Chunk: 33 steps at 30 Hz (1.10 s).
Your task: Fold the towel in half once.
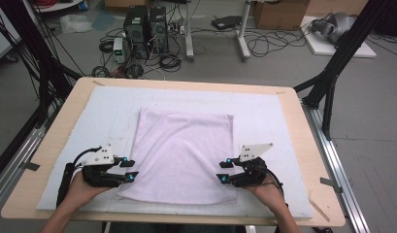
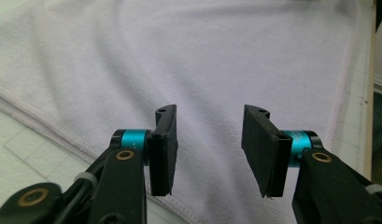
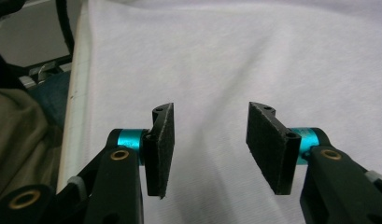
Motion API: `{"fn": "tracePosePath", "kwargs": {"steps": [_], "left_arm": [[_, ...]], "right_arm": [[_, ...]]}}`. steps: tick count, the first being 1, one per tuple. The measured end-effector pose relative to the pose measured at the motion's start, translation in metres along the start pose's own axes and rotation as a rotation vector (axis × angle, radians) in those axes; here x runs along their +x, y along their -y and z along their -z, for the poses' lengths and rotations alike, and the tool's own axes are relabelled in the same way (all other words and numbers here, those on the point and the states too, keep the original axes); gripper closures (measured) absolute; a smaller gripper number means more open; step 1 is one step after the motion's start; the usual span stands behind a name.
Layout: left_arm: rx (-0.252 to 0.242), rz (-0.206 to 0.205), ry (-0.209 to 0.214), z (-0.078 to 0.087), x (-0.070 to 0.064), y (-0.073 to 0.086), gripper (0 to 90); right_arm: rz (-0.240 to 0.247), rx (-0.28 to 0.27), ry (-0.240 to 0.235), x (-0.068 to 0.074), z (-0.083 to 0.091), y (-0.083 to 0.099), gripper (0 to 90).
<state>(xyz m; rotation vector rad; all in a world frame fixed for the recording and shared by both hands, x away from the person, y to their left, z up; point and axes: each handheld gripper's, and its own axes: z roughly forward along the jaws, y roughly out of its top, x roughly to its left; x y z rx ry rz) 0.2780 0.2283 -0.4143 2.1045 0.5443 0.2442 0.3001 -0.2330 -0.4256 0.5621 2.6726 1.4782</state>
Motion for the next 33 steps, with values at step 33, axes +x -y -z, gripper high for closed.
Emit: {"fn": "tracePosePath", "kwargs": {"steps": [33], "left_arm": [[-0.045,0.137,-0.127,-0.011,0.063,-0.036,42.8]], "right_arm": [[-0.016,0.018,0.119,-0.071,-0.014,-0.061,38.1]]}}
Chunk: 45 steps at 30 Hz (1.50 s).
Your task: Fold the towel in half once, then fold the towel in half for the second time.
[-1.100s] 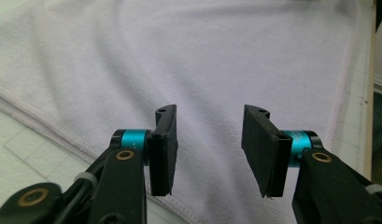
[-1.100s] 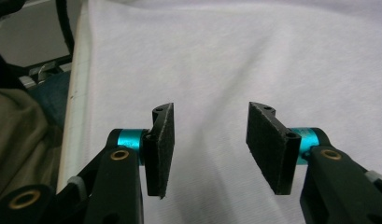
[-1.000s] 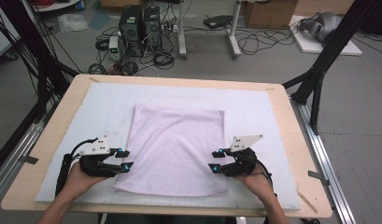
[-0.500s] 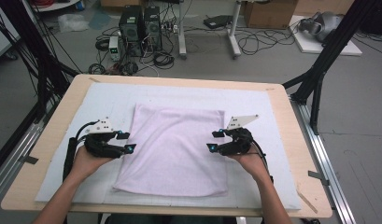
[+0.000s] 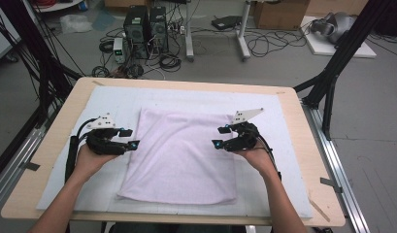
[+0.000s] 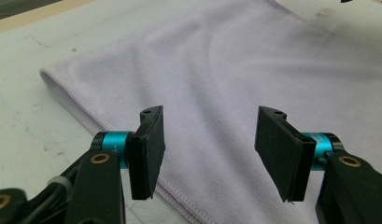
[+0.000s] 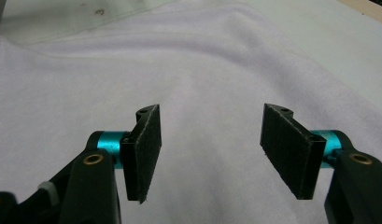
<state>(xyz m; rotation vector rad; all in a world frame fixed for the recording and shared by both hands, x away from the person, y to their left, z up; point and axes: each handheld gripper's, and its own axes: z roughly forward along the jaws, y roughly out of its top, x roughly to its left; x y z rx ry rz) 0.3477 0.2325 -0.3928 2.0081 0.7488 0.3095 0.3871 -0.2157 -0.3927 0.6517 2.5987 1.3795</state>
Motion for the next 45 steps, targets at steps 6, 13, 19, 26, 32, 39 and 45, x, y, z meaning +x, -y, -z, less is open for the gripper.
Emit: {"fn": "tracePosePath", "kwargs": {"steps": [6,13,19,26,32,39,45], "left_arm": [[-0.003,-0.007,-0.003,-0.002,0.001,-0.002,42.8],[0.0,0.028,-0.02,-0.005,0.015,-0.007,43.8],[0.0,0.02,-0.054,-0.008,0.029,-0.029,44.5],[0.035,0.005,-0.093,-0.019,0.052,-0.057,48.3],[0.044,0.055,-0.126,-0.038,0.076,-0.049,53.0],[0.086,0.098,-0.147,-0.063,0.094,-0.034,56.0],[0.11,0.161,-0.165,-0.081,0.105,-0.02,59.1]], "right_arm": [[0.011,0.003,0.014,-0.004,0.001,-0.005,38.1],[0.007,0.006,0.04,-0.018,0.005,-0.015,37.9],[-0.024,0.0,0.054,-0.035,0.01,-0.026,37.9],[-0.028,0.014,0.105,-0.059,0.015,-0.043,38.5],[-0.101,0.029,0.153,-0.083,0.012,-0.035,38.7],[-0.171,0.076,0.188,-0.104,-0.003,-0.008,40.6],[-0.183,0.106,0.185,-0.109,-0.02,0.011,41.4]]}}
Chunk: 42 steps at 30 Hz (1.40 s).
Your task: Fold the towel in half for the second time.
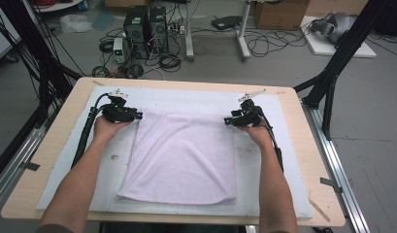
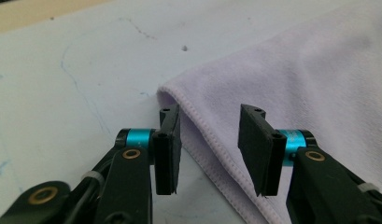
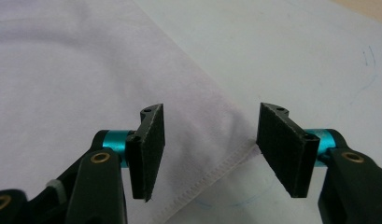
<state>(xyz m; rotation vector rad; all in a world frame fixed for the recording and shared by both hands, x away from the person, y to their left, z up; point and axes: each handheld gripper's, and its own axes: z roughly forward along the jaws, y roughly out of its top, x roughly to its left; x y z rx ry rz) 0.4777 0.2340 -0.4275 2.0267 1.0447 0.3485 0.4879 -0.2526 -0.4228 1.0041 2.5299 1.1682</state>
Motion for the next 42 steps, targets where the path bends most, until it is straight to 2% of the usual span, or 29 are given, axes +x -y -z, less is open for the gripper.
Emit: {"fn": "tracePosePath", "kwargs": {"steps": [2,5,7,8,9,10,11,13,14,19,23,26,29,31,34,36,39,40,42], "left_arm": [[0.015,0.007,-0.035,-0.006,0.001,0.002,55.1],[0.041,0.042,-0.064,-0.013,0.003,0.006,45.7],[0.042,0.04,-0.077,-0.015,0.003,0.007,45.6],[0.041,0.037,-0.087,-0.015,0.002,0.006,48.5],[0.038,0.03,-0.055,-0.015,0.002,0.006,55.2],[0.036,0.013,-0.034,-0.015,0.001,0.005,70.7],[0.039,-0.008,-0.046,-0.015,-0.002,0.004,77.5],[0.019,0.004,-0.025,-0.014,-0.003,0.004,87.0],[0.016,0.005,-0.023,-0.012,-0.002,0.003,87.4],[-0.032,0.001,-0.001,0.005,0.0,-0.002,88.1],[-0.062,-0.038,0.015,0.021,-0.006,-0.007,88.1],[-0.104,-0.061,0.022,0.035,-0.012,-0.005,88.1],[-0.12,-0.114,0.019,0.052,-0.02,0.003,88.1],[-0.153,-0.115,0.039,0.065,-0.025,0.014,88.0],[-0.188,-0.126,0.065,0.084,-0.035,0.038,88.0],[-0.167,-0.142,0.09,0.093,-0.041,0.057,87.9],[-0.124,-0.144,0.129,0.099,-0.049,0.08,86.5],[-0.102,-0.138,0.139,0.099,-0.051,0.085,82.1],[-0.066,-0.156,0.138,0.101,-0.053,0.088,70.3]], "right_arm": [[-0.018,-0.007,0.009,-0.002,-0.004,0.004,41.5],[-0.038,-0.006,0.012,-0.005,-0.009,0.008,43.4],[-0.048,-0.003,0.013,-0.005,-0.012,0.01,47.3],[-0.04,-0.007,0.014,-0.005,-0.012,0.011,52.3],[-0.043,-0.006,0.014,-0.004,-0.012,0.011,58.1],[-0.045,-0.015,0.006,-0.004,-0.011,0.011,69.0],[-0.045,-0.019,-0.032,-0.004,-0.01,0.01,78.3],[-0.014,-0.009,-0.035,0.0,-0.009,0.007,83.3],[0.001,-0.016,-0.038,0.002,-0.008,0.005,84.3],[0.04,-0.058,-0.046,0.01,0.008,-0.004,85.2],[0.076,-0.085,-0.049,0.017,0.026,-0.008,85.2],[0.11,-0.094,-0.052,0.026,0.037,-0.012,85.1],[0.142,-0.141,-0.075,0.04,0.05,-0.014,85.1],[0.166,-0.154,-0.079,0.051,0.058,-0.01,85.1],[0.193,-0.168,-0.113,0.068,0.069,0.006,84.8],[0.189,-0.16,-0.138,0.079,0.074,0.023,83.6],[0.167,-0.114,-0.163,0.088,0.076,0.051,74.0],[0.155,-0.077,-0.173,0.089,0.076,0.056,68.7],[0.15,-0.084,-0.152,0.092,0.081,0.063,65.2]]}}
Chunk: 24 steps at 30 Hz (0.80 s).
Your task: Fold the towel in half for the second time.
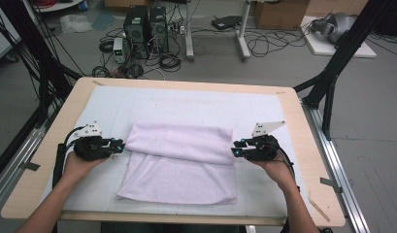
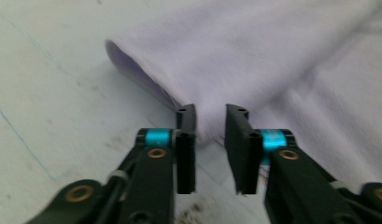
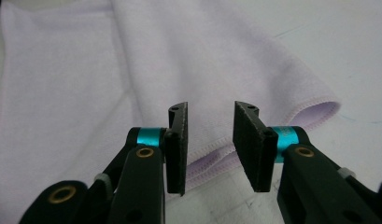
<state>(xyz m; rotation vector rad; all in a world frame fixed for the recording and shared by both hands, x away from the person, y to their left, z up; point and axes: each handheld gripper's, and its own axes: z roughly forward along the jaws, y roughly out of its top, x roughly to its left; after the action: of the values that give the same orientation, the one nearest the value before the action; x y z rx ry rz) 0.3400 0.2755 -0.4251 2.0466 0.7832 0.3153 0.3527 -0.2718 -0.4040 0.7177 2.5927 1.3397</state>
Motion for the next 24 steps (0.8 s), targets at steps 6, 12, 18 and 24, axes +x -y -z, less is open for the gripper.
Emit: {"fn": "tracePosePath", "kwargs": {"steps": [6,12,18,24], "left_arm": [[-0.043,-0.011,-0.003,-0.005,0.001,-0.024,56.8],[0.018,0.006,0.013,-0.032,0.007,-0.026,56.9],[0.099,-0.035,0.018,-0.049,0.006,-0.02,83.1],[0.041,-0.022,0.007,-0.034,0.005,-0.028,88.5]], "right_arm": [[0.014,-0.052,0.019,0.001,-0.001,-0.011,60.7],[0.038,0.033,-0.026,0.005,-0.032,-0.01,58.1],[0.028,0.088,-0.032,-0.003,-0.052,-0.001,75.4],[0.054,0.028,-0.02,-0.002,-0.041,-0.011,87.0]]}}
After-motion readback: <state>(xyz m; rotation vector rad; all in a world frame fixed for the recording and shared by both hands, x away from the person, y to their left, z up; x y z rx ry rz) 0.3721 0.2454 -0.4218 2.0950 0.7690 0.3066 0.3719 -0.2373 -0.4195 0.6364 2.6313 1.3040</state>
